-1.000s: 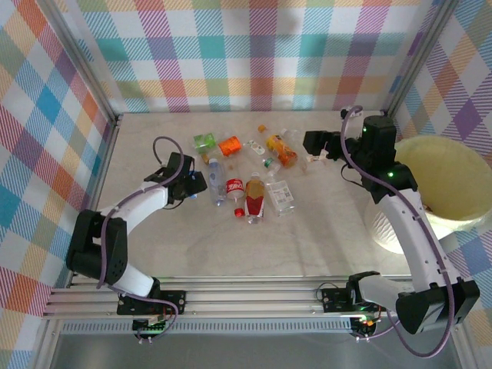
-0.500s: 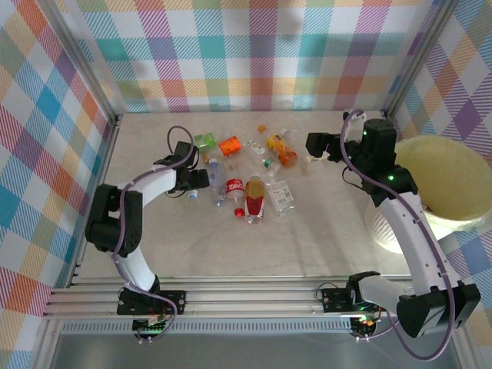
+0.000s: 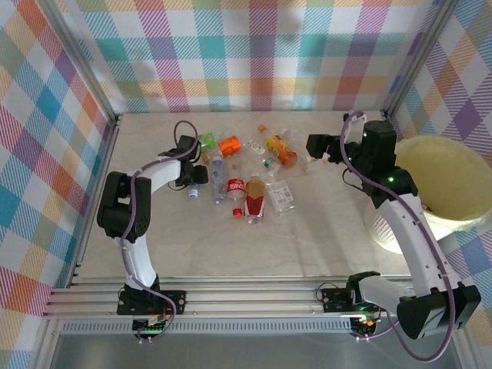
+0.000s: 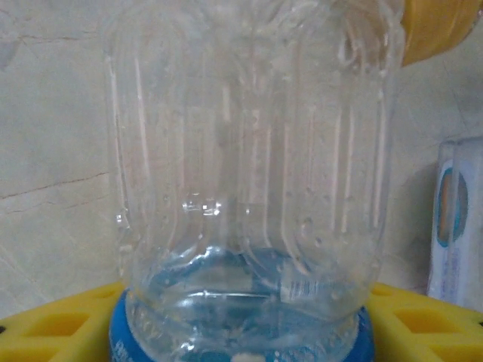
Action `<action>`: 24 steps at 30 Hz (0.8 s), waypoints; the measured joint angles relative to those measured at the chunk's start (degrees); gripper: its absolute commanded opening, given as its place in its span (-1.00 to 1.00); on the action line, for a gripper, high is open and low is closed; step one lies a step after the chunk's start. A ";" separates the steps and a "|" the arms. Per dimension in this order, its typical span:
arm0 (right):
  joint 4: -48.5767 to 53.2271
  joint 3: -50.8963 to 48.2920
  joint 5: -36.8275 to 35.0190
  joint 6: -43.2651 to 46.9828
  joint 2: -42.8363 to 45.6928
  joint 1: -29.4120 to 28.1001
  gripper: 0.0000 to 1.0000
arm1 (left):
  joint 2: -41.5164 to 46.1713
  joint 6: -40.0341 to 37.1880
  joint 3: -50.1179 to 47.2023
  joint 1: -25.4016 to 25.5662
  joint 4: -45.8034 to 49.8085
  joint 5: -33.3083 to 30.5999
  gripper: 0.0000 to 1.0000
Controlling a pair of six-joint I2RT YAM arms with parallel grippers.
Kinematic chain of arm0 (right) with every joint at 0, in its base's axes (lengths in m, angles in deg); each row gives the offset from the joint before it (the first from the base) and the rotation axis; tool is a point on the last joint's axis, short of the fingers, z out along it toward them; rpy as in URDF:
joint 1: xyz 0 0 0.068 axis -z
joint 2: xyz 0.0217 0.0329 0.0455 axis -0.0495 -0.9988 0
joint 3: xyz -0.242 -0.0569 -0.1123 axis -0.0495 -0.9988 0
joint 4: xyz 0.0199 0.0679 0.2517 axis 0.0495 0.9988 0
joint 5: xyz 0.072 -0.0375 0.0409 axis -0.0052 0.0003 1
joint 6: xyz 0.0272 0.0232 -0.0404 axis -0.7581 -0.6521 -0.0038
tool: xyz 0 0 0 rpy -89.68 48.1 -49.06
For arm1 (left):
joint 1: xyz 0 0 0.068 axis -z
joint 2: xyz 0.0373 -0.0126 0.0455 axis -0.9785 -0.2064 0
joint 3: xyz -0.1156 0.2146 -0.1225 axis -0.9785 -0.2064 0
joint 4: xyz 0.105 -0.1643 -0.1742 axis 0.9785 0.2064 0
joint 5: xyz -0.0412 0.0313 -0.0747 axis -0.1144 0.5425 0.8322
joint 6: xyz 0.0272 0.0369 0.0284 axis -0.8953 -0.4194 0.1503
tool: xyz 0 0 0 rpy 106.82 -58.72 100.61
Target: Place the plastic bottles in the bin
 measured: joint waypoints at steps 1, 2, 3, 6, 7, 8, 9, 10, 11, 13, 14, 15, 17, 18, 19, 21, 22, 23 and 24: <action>0.00 -0.13 0.11 0.04 0.07 0.00 0.99 | 0.02 -0.09 0.00 0.00 -0.13 0.07 0.14; 0.00 -0.26 0.13 0.13 0.11 0.00 0.99 | 0.02 -0.20 -0.02 0.00 -0.20 0.04 0.11; 0.00 -0.35 0.13 0.22 0.11 0.00 0.99 | 0.09 -0.20 -0.07 0.00 -0.31 0.07 0.09; -0.04 -0.63 0.17 0.22 0.13 0.00 0.99 | 0.63 -0.22 -1.05 0.00 -1.40 0.07 0.04; -0.35 -0.87 0.28 0.20 0.17 0.00 0.99 | 1.05 -0.22 -1.64 0.00 -1.57 0.09 0.02; -0.90 -1.31 0.31 0.20 0.35 0.00 0.99 | 1.46 -0.22 -2.16 0.00 -1.73 0.09 0.01; -1.57 -1.88 0.31 0.17 0.52 0.00 0.99 | 2.12 -0.22 -3.06 0.00 -2.12 0.07 -0.01; -2.27 -2.54 0.31 0.11 0.74 0.00 0.99 | 2.73 -0.22 -3.93 0.00 -2.58 0.04 -0.03; -2.95 -3.26 0.31 -0.07 0.94 0.00 0.99 | 3.52 -0.22 -4.96 0.00 -2.95 0.02 -0.06; -3.67 -4.11 0.31 -0.26 1.11 0.00 0.99 | 5.29 -0.20 -6.75 0.00 -3.39 0.02 -0.09; -4.04 -4.37 0.31 -0.26 1.11 0.00 0.99 | 6.56 -0.17 -7.76 0.00 -3.85 0.04 -0.10; -4.50 -4.57 0.33 -0.26 1.11 0.00 0.99 | 8.09 0.02 -8.81 0.07 -4.26 0.04 -0.11; -5.88 -5.11 0.33 -0.26 1.29 0.00 0.99 | 11.26 0.52 -10.29 0.66 -5.35 0.02 -0.12; -6.58 -5.49 0.31 -0.26 1.49 0.00 0.99 | 13.09 0.94 -10.84 1.05 -6.10 -0.15 -0.13; -7.34 -5.97 0.26 -0.26 1.75 0.00 0.99 | 14.73 1.25 -11.15 1.60 -6.75 -0.48 -0.13; -8.70 -7.10 0.09 -0.26 2.51 0.00 0.99 | 18.25 1.77 -11.39 3.39 -8.02 -1.11 -0.14; -9.01 -7.43 0.09 -0.28 2.82 0.00 0.99 | 19.74 2.01 -11.43 4.50 -8.72 -1.33 -0.14; -9.25 -7.61 0.11 -0.33 3.08 0.00 0.99 | 21.33 2.25 -11.43 5.79 -9.46 -1.29 -0.14; -9.40 -7.63 0.17 -0.46 3.21 0.00 0.99 | 22.69 2.51 -11.43 7.04 -10.21 -1.27 -0.14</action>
